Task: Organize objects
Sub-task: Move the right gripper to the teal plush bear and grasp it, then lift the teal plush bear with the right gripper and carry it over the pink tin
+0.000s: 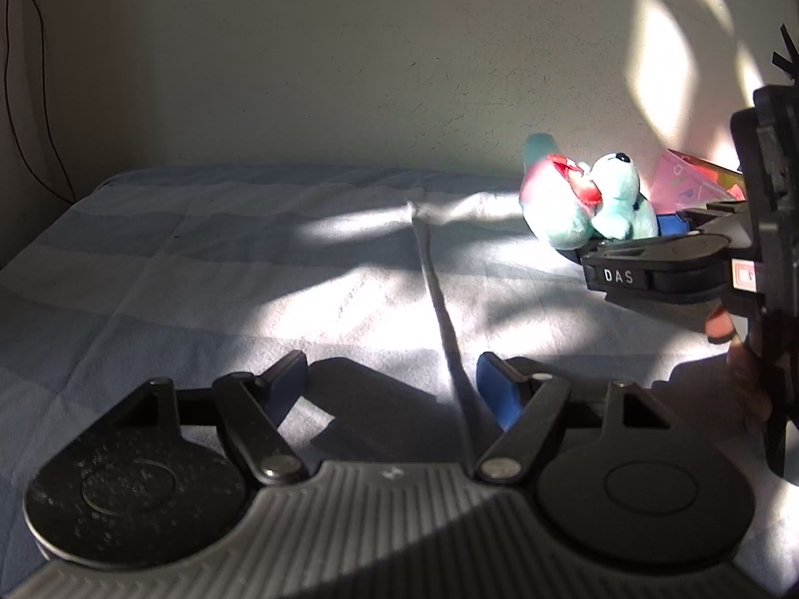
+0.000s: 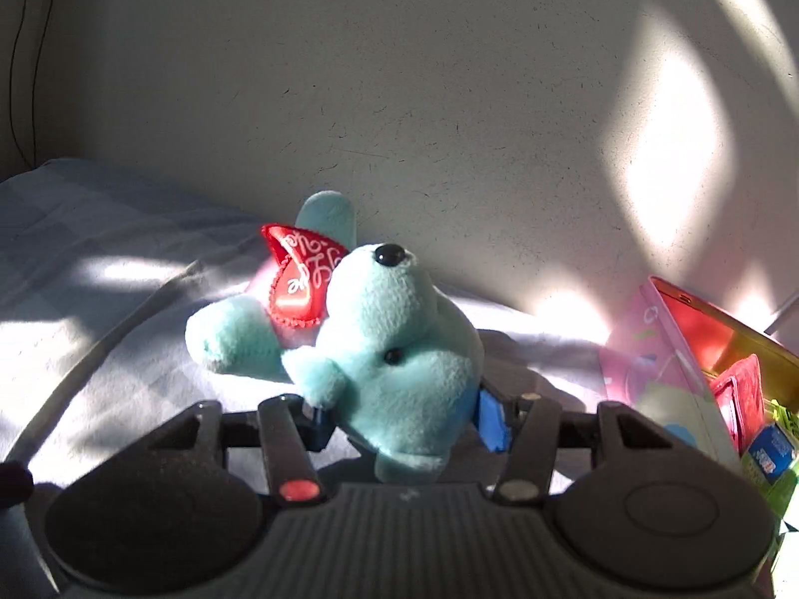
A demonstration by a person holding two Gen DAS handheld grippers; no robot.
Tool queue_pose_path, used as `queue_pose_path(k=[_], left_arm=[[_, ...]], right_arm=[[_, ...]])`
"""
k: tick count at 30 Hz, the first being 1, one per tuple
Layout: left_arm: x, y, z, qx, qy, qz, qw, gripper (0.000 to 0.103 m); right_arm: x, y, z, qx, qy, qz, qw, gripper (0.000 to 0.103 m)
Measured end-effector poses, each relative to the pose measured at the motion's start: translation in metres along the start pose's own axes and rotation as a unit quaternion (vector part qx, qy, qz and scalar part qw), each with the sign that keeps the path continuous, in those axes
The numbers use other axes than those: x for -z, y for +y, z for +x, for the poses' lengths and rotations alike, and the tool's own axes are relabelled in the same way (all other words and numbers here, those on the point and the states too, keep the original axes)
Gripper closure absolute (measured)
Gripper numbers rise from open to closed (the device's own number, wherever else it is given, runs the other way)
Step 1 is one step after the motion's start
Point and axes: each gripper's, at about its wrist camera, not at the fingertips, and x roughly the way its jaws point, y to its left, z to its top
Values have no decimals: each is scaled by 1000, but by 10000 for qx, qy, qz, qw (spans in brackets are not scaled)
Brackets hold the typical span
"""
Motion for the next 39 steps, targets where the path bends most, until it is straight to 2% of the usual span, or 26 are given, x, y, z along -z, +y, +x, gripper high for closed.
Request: queue_pose_path(k=[3, 12, 19, 22, 23, 26, 29, 34, 36, 39], left_arm=[[0, 1, 0, 4, -2, -18, 10000, 26], [0, 2, 0, 26, -3, -55, 10000, 21], [3, 4, -4, 119, -43, -67, 9999, 19], [5, 3, -11, 328, -168, -28, 9993, 18], [6, 1, -14, 402, -217, 7, 9990, 17], [8, -6, -19, 804, -167, 76, 9966, 14], [11, -17, -33, 1350, -29, -7, 9908, 14], [20, -50, -74, 2377, 71, 103, 9712, 14], [21, -64, -82, 2668, 187, 164, 9634, 14], [22, -84, -84, 3041, 447, 189, 9514, 14]], right_arm=[[9, 4, -16, -47, -33, -165, 9998, 51], [64, -5, -99, -214, -119, -456, 9987, 50], [118, -33, -164, -2, -16, -253, 9997, 45], [137, -45, -186, 59, -57, 31, 10000, 28], [147, -52, -198, -41, -86, 251, 9996, 24], [156, -58, -207, -168, -111, 391, 9990, 18], [165, -68, -217, -335, -175, 613, 9974, 18], [172, -91, -223, -846, -250, 1257, 9881, 18], [172, -97, -220, -1126, -270, 1557, 9810, 18], [172, -100, -219, -1262, -306, 1691, 9770, 18]])
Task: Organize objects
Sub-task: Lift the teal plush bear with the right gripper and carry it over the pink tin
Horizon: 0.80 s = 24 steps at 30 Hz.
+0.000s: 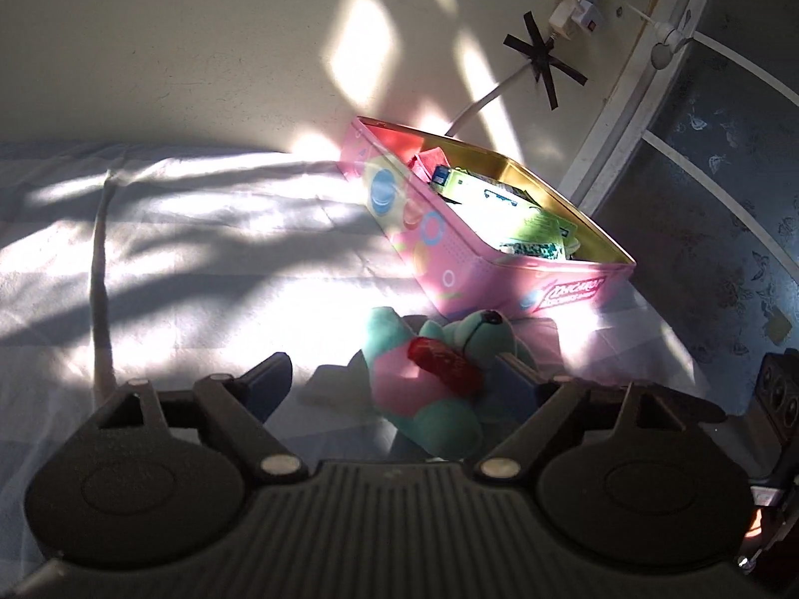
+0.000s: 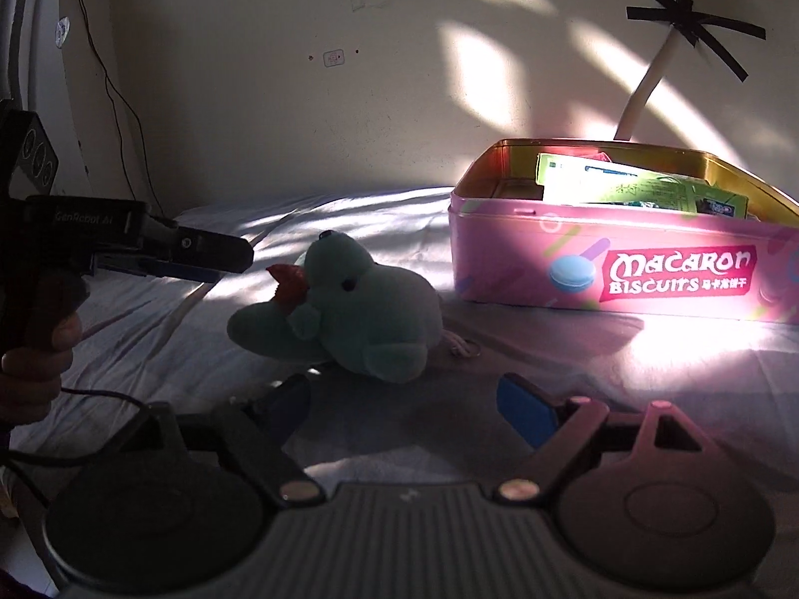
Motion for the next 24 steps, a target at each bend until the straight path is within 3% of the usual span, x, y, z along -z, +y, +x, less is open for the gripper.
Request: queue_pose_path(k=[7, 9, 10, 13, 17, 21, 24], left_arm=[[5, -13, 37, 28, 446, -38, 9990, 19], [6, -11, 45, 106, 519, -116, 9985, 22], [6, -10, 48, 193, 546, -189, 9981, 29], [-5, -11, 43, 178, 448, -253, 9985, 33], [-33, -33, 31, 162, 173, 161, 9996, 33], [-76, -67, 47, 184, -87, 673, 9975, 32], [-107, -91, 76, 270, -231, 928, 9951, 33]], right_arm=[[-15, -11, 13, -327, -38, 13, 9995, 21], [-20, -11, 26, -497, 107, 17, 9987, 31], [-21, -12, 33, -596, 188, 27, 9980, 37], [-25, -12, 44, -576, 147, 1, 9982, 49], [-41, -17, 32, -648, -260, -1, 9976, 50], [-74, -40, 20, -604, -636, -89, 9961, 50], [-103, -66, 20, -188, -820, -156, 9963, 50]])
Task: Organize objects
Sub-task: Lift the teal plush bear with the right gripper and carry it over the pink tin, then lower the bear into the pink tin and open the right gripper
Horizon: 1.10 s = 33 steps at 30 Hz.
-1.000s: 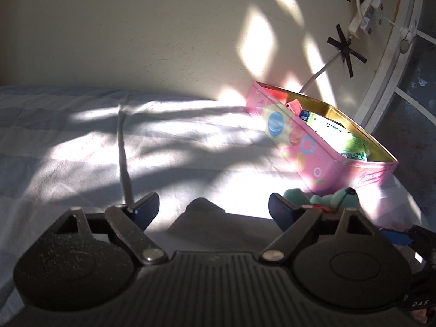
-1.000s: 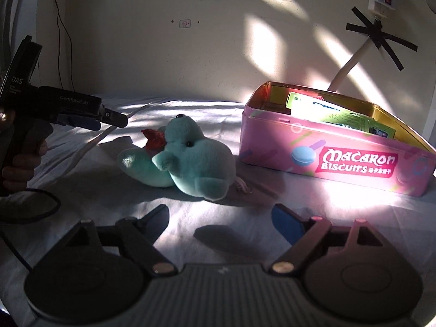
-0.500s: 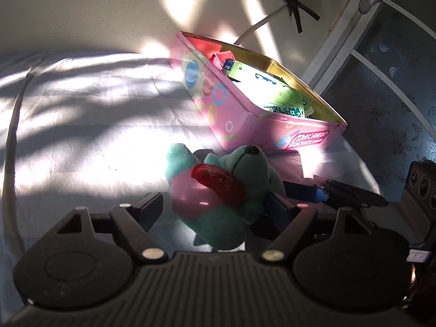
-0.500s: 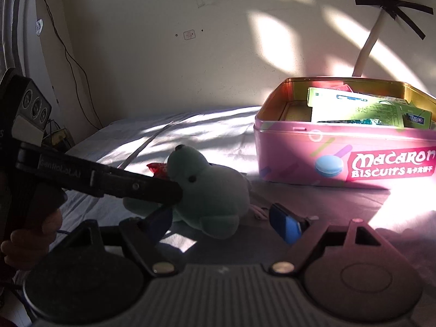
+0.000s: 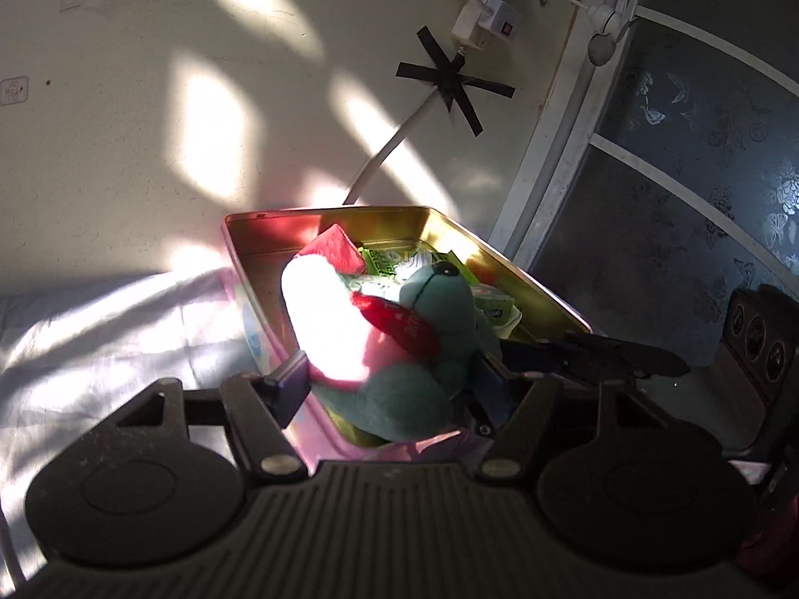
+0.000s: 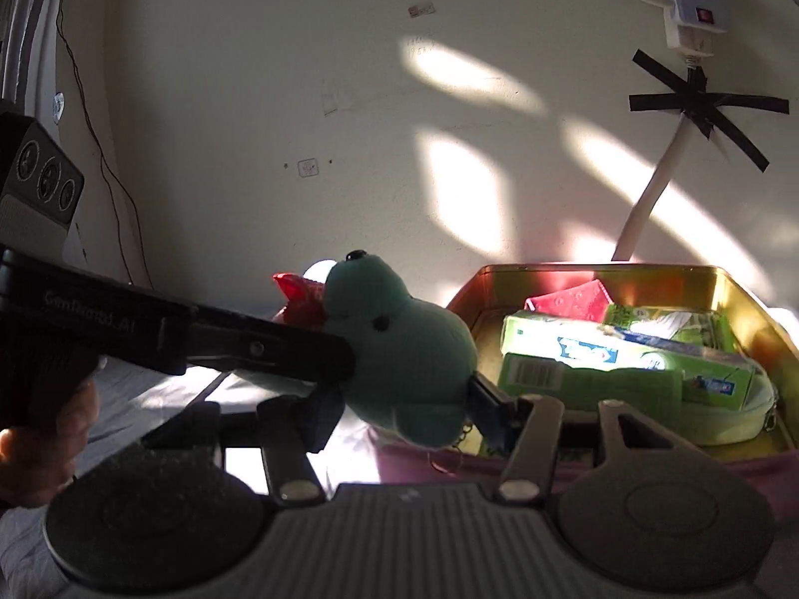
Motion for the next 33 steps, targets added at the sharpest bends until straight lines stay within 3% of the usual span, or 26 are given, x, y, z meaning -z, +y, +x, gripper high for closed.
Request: queue_pose_path(k=[3, 8, 11, 14, 20, 26, 33], left_arm=[[-29, -11, 43, 21, -39, 124, 9999, 33], [-60, -4, 117, -196, 109, 35, 9997, 32], [-67, 5, 150, -487, 248, 46, 9985, 32], [-69, 17, 167, -890, 420, -16, 9951, 26], [-66, 21, 149, -975, 231, -221, 9947, 21], [-60, -17, 104, -1357, -74, 286, 9903, 21], [-16, -59, 43, -1865, -234, 822, 9787, 19]], right_arm=[[-26, -36, 15, 258, 20, 47, 9997, 50], [-61, -98, 65, 578, 571, 100, 9966, 48], [-68, -123, 98, 654, 946, 154, 9932, 45], [-65, -140, 124, 937, 1186, 148, 9884, 34], [-59, -142, 100, 957, 702, 160, 9928, 33], [-55, -130, 61, 872, 535, 428, 9938, 33], [-29, -99, 3, 738, 225, 941, 9926, 33]])
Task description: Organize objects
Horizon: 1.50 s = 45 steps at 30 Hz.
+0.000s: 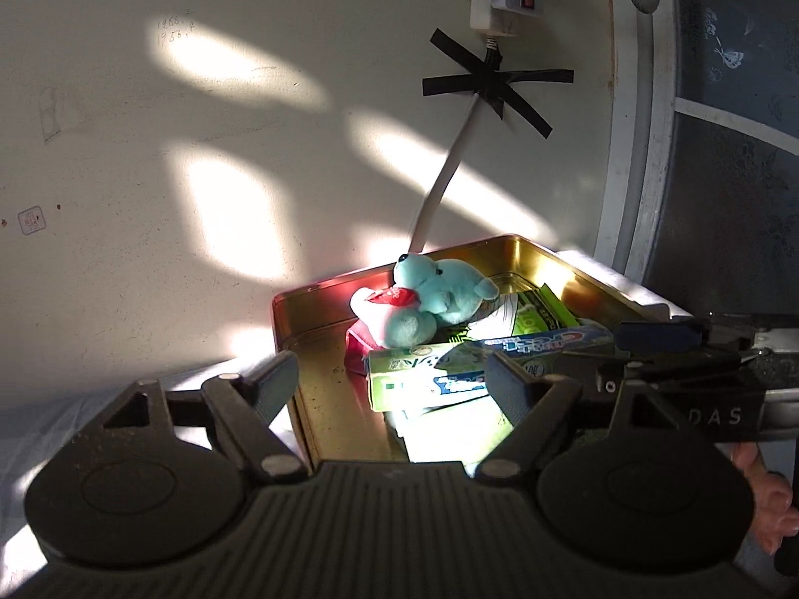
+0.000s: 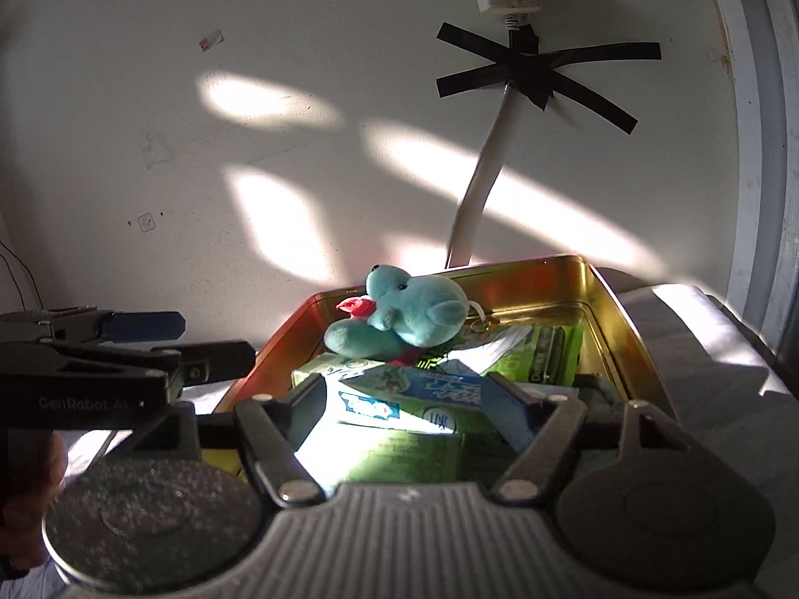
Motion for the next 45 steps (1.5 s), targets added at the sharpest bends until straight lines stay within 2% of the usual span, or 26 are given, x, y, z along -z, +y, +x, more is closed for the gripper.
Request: queue_pose_path(k=[5, 6, 10, 13, 15, 19, 28, 30, 31, 45], left_arm=[[35, 3, -33, -181, 75, -111, 9997, 18], [42, 5, -37, -218, 114, -160, 9996, 18], [70, 10, -51, -366, 269, -253, 9986, 18], [88, 13, -59, -496, 360, -245, 9978, 17], [98, 15, -63, -503, 411, -298, 9974, 12], [114, 15, -74, -547, 420, -311, 9971, 11], [141, 11, -99, -608, 318, -395, 9969, 3], [146, 11, -103, -611, 303, -419, 9968, 1], [148, 10, -104, -600, 301, -428, 9968, 0], [159, 5, -112, -651, 406, -369, 9964, 0]], right_arm=[[33, 14, -37, -16, -159, 233, 9996, 33], [48, 17, -49, -5, -202, 363, 9991, 33], [70, 22, -63, 6, -220, 634, 9977, 33], [91, 30, -75, 168, -248, 836, 9961, 33], [102, 36, -84, 249, -268, 945, 9949, 33], [122, 55, -104, 367, -396, 970, 9938, 29], [137, 87, -136, 433, -586, 839, 9938, 22], [140, 92, -140, 491, -598, 792, 9938, 12], [142, 94, -141, 512, -603, 787, 9937, 11], [148, 102, -147, 481, -580, 858, 9935, 6]])
